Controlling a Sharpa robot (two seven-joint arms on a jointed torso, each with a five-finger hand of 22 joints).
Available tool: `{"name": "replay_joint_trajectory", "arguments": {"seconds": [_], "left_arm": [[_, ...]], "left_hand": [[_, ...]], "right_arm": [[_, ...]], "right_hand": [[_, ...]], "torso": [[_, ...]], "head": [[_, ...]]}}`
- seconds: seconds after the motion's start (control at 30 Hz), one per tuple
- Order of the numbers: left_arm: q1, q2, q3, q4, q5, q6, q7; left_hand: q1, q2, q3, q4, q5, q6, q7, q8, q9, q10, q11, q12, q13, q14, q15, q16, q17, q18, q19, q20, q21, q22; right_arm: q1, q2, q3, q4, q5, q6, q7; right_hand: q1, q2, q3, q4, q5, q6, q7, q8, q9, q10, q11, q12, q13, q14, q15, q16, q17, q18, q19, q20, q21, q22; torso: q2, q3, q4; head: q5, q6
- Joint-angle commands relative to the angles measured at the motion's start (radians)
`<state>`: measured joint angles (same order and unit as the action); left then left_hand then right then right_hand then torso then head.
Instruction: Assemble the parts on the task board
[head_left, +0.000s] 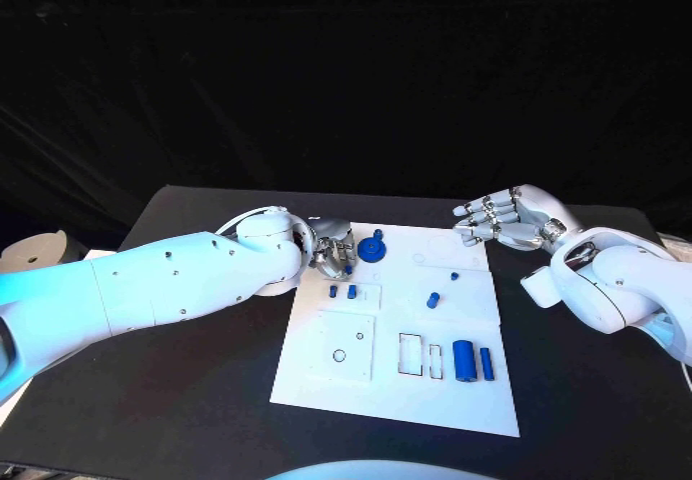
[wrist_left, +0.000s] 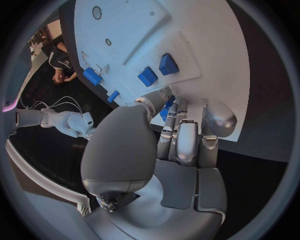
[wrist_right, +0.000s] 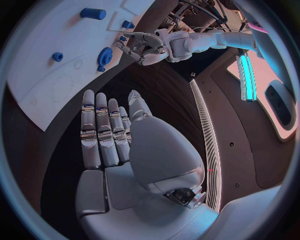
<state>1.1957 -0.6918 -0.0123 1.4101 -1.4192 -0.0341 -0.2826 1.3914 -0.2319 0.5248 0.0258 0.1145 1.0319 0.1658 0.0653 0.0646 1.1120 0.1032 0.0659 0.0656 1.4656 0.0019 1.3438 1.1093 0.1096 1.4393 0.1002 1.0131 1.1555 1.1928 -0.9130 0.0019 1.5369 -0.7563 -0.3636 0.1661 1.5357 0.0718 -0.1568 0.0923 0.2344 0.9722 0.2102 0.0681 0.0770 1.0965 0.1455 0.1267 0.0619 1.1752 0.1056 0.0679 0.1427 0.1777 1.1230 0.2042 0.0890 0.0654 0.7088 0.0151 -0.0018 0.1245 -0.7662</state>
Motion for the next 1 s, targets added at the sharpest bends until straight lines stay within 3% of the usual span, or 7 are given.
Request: {"name": "replay_joint_trajectory", "arguments": {"seconds": [0.03,0.37,0.53,0.63,0.8,0.9,1.0], "left_arm": [[0.0,-0.007,0.0,-0.001,-0.002,0.008,-0.01],[0.0,-0.05,0.001,-0.008,0.035,-0.039,0.005],[0.005,-0.083,0.006,-0.003,0.139,-0.096,0.044],[0.015,-0.116,0.01,0.002,0.338,-0.168,0.109],[0.034,-0.163,0.011,0.016,0.777,-0.26,0.263],[0.04,-0.19,0.011,0.032,1.164,-0.259,0.358],[0.043,-0.213,0.009,0.054,1.393,-0.246,0.423]], "left_hand": [[-0.003,0.001,-0.013,-0.001,-0.002,-0.011,0.001,-0.003,0.0,-0.02,0.003,-0.004,-0.002,0.011,0.009,-0.004,-0.005,0.006,-0.004,0.004,-0.018,-0.014],[0.026,0.016,-0.094,-0.014,0.0,-0.063,-0.018,-0.003,0.0,-0.118,0.008,0.003,-0.002,0.009,0.013,-0.011,-0.026,0.013,-0.004,0.009,-0.069,-0.051],[0.031,0.029,-0.112,-0.009,0.002,-0.05,-0.009,0.004,0.003,-0.092,0.003,0.026,0.004,0.008,0.01,-0.013,-0.033,0.015,-0.003,0.007,-0.079,-0.058],[0.036,0.042,-0.094,-0.006,0.004,-0.012,0.0,0.018,0.006,-0.041,0.001,0.061,0.008,-0.015,0.007,-0.042,-0.087,0.024,-0.023,0.004,-0.14,-0.1],[0.031,0.048,-0.058,0.002,0.001,0.012,0.007,0.027,0.004,-0.056,0.008,0.077,0.001,-0.138,0.015,-0.193,-0.341,0.068,-0.134,0.01,-0.415,-0.287],[0.016,0.06,-0.045,0.014,0.012,0.011,0.005,0.026,0.003,-0.019,0.001,0.108,0.009,-0.164,0.012,-0.221,-0.388,0.072,-0.152,0.01,-0.444,-0.305],[-0.018,0.058,-0.051,0.029,0.024,0.019,0.002,0.033,0.004,0.005,-0.006,0.136,0.015,-0.176,0.009,-0.232,-0.412,0.073,-0.157,0.008,-0.456,-0.313]], "right_arm": [[-0.001,-0.001,0.0,-0.003,-0.017,0.011,-0.006],[-0.001,-0.003,0.0,-0.023,-0.032,0.015,-0.01],[-0.001,-0.002,0.0,-0.039,-0.057,0.028,-0.017],[-0.001,-0.002,0.0,-0.049,-0.121,0.045,-0.036],[-0.001,-0.001,0.0,-0.05,-0.289,0.06,-0.089],[-0.001,0.003,0.0,-0.042,-0.456,0.084,-0.15],[-0.001,0.011,0.001,-0.029,-0.648,0.125,-0.221]], "right_hand": [[-0.004,-0.006,0.006,0.002,0.003,-0.002,0.003,-0.005,-0.001,-0.001,0.007,-0.006,-0.001,-0.006,0.001,-0.007,-0.003,0.006,-0.001,0.006,-0.005,-0.002],[-0.005,-0.008,0.007,0.001,0.002,-0.003,0.002,-0.005,-0.001,-0.002,0.007,-0.007,-0.001,-0.008,0.002,-0.007,-0.005,0.006,-0.002,0.007,-0.007,-0.002],[0.0,-0.006,0.016,-0.005,0.001,0.007,-0.008,-0.001,0.0,0.007,-0.001,-0.006,0.0,0.002,-0.003,-0.003,-0.013,0.008,0.006,0.004,-0.011,0.0],[0.008,-0.009,0.026,-0.013,-0.006,0.026,-0.02,0.002,0.001,0.02,-0.01,-0.006,-0.001,0.031,-0.015,0.004,-0.019,0.009,0.032,-0.007,-0.007,0.003],[0.028,-0.017,0.042,-0.029,-0.006,0.054,-0.034,0.004,0.002,0.06,-0.027,0.002,0.001,0.093,-0.04,0.02,-0.015,0.008,0.09,-0.035,0.014,0.01],[0.047,-0.023,0.056,-0.043,0.006,0.078,-0.046,0.009,0.005,0.092,-0.042,0.007,0.002,0.133,-0.057,0.031,-0.007,0.008,0.125,-0.057,0.029,0.016],[0.048,-0.034,0.063,-0.048,0.007,0.098,-0.059,0.01,0.005,0.114,-0.054,0.003,0.002,0.181,-0.074,0.045,0.005,0.008,0.167,-0.077,0.05,0.024]], "torso": [[0.0,-0.0005,-0.0006],[-0.001,-0.0001,0.0],[-0.001,-0.0004,0.0],[-0.002,0.0014,-0.0005],[-0.001,0.0008,-0.0003],[0.0,0.0014,-0.0018],[0.0,0.0008,-0.0017]], "head": [[-0.002,0.0],[-0.005,0.002],[-0.007,0.004],[-0.005,0.006],[-0.011,0.011],[-0.019,0.014],[-0.032,0.017]]}}
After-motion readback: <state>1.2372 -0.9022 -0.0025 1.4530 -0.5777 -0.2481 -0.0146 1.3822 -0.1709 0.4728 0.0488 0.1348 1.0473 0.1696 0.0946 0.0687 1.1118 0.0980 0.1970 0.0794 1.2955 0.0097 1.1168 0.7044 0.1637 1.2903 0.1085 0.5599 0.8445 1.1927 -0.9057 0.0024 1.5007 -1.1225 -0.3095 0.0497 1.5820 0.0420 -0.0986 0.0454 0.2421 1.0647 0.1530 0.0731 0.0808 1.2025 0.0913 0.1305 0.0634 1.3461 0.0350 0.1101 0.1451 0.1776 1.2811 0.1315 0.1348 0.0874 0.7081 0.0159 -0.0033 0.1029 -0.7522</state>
